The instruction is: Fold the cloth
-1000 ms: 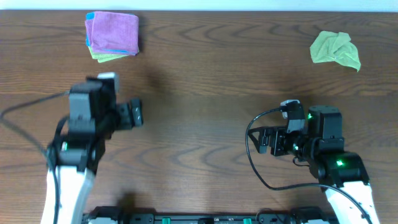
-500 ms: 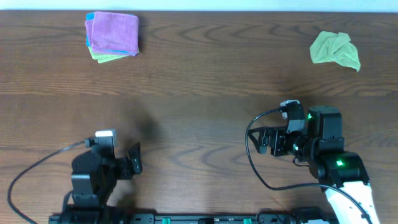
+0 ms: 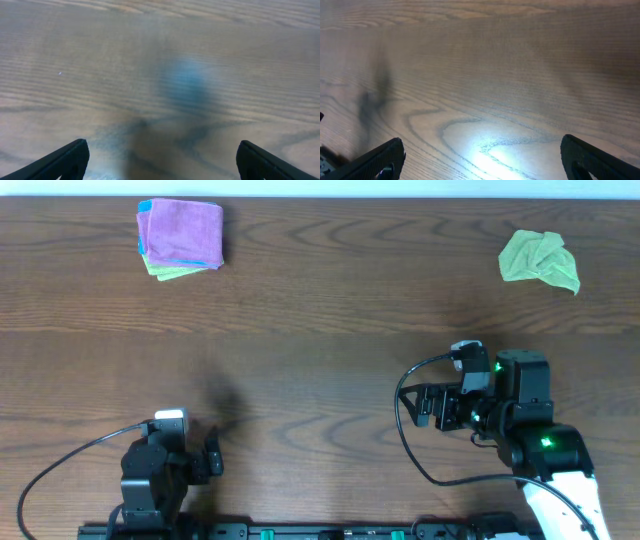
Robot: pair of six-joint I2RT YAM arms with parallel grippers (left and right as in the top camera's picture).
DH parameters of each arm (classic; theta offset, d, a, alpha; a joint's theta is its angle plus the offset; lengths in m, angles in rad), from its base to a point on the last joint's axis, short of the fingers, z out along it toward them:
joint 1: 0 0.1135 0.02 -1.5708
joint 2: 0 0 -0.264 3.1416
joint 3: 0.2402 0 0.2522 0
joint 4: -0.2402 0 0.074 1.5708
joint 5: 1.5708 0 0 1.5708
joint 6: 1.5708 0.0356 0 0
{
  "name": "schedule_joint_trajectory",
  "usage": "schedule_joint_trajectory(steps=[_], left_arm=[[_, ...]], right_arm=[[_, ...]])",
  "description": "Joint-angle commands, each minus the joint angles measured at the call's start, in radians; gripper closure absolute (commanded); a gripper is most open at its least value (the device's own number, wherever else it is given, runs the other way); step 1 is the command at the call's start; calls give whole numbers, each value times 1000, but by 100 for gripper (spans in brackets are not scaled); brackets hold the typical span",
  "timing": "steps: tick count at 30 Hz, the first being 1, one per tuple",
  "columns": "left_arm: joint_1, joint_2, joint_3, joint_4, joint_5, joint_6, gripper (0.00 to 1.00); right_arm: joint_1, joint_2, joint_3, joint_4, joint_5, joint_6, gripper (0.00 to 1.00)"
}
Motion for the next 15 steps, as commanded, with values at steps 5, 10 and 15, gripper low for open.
schedule_joint_trajectory(steps=[5, 10, 15], left_arm=[[5, -51, -7, -61, -35, 39, 5], [5, -96, -41, -87, -26, 39, 5], [4, -132, -86, -89, -5, 40, 5]], right_arm=[[-9, -1, -3, -2, -7, 11, 1], [-9, -1, -3, -2, -7, 10, 1], [-9, -1, -3, -2, -7, 10, 1]])
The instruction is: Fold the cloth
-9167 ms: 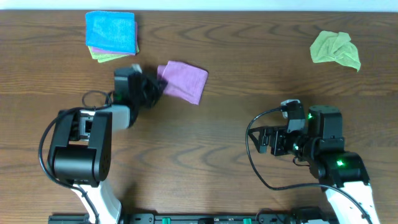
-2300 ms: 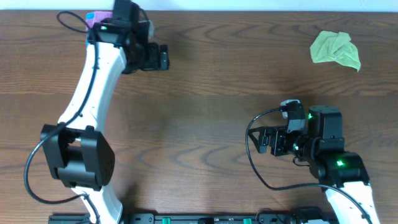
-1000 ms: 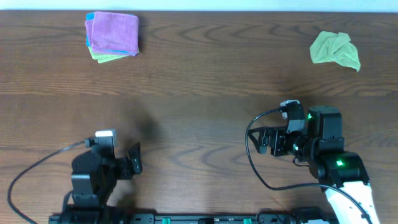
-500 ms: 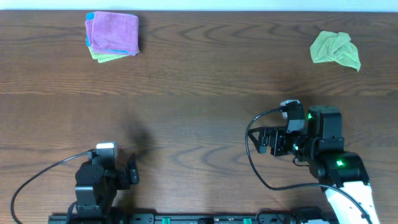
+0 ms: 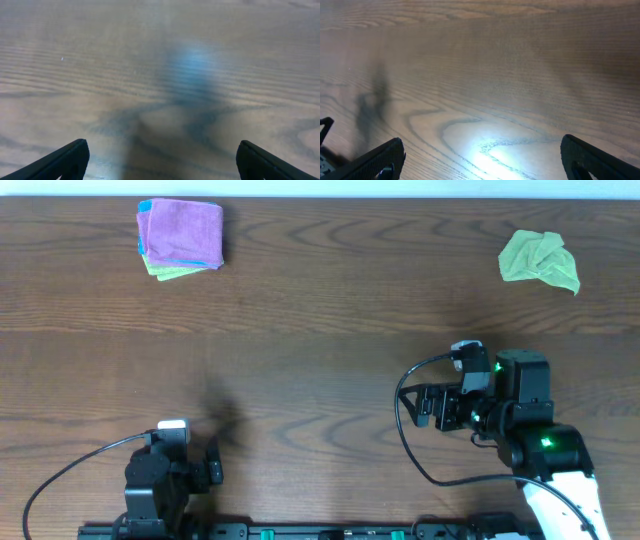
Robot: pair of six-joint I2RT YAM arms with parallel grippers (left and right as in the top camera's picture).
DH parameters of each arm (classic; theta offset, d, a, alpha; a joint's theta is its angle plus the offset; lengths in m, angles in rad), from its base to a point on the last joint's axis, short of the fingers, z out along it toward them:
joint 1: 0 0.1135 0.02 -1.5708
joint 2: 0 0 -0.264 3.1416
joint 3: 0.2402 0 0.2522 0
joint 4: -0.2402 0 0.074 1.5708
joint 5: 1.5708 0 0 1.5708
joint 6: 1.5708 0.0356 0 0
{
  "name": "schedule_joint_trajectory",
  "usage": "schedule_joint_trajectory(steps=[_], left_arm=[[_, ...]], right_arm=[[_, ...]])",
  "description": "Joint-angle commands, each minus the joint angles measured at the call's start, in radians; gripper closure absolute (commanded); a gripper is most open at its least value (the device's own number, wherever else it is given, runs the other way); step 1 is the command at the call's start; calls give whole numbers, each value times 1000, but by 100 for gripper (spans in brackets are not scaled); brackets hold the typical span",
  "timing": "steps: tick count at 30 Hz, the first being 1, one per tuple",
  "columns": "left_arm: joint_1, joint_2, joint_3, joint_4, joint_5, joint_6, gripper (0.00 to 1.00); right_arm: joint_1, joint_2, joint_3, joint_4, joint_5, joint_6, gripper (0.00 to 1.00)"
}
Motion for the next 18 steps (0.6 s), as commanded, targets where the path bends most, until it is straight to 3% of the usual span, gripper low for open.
schedule_joint_trajectory(steps=[1, 18], left_arm=[[4, -28, -42, -17, 7, 17, 5], [4, -37, -72, -9, -55, 18, 5]], right_arm=[[-9, -1, -3, -2, -7, 10, 1], [-9, -1, -3, -2, -7, 11, 1]])
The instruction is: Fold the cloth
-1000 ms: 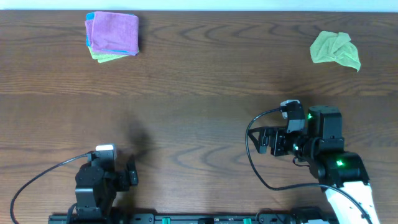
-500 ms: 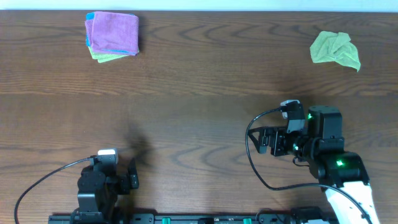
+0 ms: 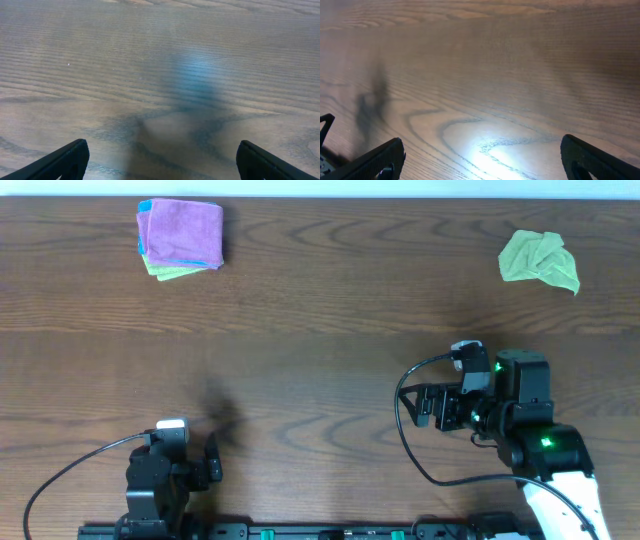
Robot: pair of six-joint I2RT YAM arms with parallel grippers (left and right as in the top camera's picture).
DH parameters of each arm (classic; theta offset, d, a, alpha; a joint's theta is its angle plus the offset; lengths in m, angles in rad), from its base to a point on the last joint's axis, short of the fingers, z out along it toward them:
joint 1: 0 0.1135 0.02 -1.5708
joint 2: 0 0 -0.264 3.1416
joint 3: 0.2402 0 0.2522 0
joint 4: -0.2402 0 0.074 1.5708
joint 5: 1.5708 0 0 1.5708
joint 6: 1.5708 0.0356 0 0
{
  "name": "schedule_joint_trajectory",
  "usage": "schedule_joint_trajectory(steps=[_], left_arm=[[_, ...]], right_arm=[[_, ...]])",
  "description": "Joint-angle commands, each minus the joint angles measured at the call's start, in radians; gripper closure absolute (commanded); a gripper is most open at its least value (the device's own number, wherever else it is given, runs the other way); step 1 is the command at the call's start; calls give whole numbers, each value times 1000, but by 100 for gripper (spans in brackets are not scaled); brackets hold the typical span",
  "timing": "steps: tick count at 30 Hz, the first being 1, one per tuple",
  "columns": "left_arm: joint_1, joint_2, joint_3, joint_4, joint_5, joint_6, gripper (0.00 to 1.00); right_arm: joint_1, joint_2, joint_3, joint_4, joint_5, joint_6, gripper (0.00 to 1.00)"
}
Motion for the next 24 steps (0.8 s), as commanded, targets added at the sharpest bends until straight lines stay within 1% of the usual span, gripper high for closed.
schedule_joint_trajectory(steps=[1, 17, 21, 22, 24], left_arm=[[4, -9, -44, -35, -28, 15, 5], [4, -9, -44, -35, -28, 15, 5], [4, -9, -44, -35, -28, 15, 5], [4, -9, -44, -35, -28, 15, 5], [4, -9, -44, -35, -28, 15, 5]], right_arm=[[-9, -1, -3, -2, -7, 10, 1], [-9, -2, -3, -13, -7, 10, 1], [-9, -23, -6, 0, 103, -8, 1], [-9, -35, -11, 14, 118, -35, 1], [-8, -66, -32, 63, 123, -135, 1]])
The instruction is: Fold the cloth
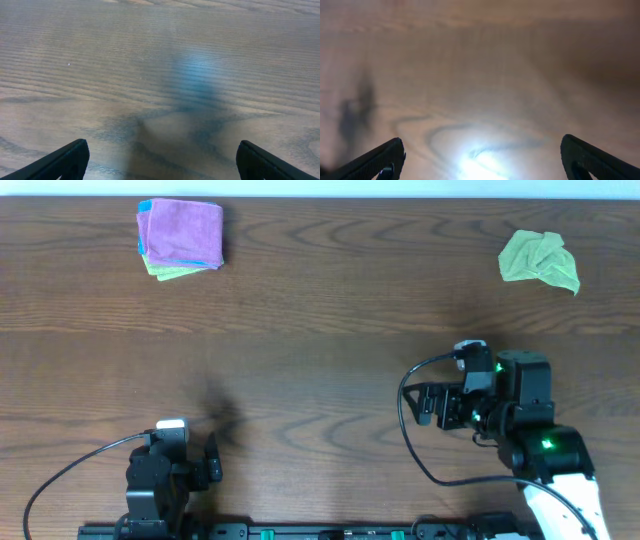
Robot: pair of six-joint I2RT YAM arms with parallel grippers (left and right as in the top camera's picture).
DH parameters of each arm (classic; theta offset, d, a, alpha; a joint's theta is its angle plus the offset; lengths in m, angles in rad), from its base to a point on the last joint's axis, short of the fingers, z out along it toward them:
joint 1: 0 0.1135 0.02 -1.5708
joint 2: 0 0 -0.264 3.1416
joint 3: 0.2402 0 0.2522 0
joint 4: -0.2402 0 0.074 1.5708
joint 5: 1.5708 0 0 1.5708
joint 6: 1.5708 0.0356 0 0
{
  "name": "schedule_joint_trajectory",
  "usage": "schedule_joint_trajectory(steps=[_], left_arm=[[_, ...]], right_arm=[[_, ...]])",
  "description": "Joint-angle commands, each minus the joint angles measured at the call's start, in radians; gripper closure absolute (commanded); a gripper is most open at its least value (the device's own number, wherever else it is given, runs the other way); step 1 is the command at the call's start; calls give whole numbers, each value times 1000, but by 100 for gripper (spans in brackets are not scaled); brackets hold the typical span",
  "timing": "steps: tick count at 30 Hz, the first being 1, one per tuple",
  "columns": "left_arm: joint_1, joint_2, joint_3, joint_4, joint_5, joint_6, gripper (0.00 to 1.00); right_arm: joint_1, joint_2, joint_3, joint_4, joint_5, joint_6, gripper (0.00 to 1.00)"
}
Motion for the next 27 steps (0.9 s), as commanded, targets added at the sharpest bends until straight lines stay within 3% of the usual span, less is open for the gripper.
schedule_joint_trajectory(steps=[1, 8, 17, 21, 27], left_arm=[[4, -9, -44, -36, -28, 15, 5], [4, -9, -44, -36, -28, 15, 5], [4, -9, -44, -36, -28, 15, 5], [4, -9, -44, -36, -28, 15, 5], [4, -9, -44, -36, -28, 15, 5]], right_arm=[[-8, -64, -45, 61, 64, -143, 1], [-9, -294, -297, 244, 226, -196, 0], [-72, -643, -579, 257, 275, -272, 1], [-90, -670, -586, 258, 309, -358, 1], [-89, -704, -586, 257, 335, -358, 1]])
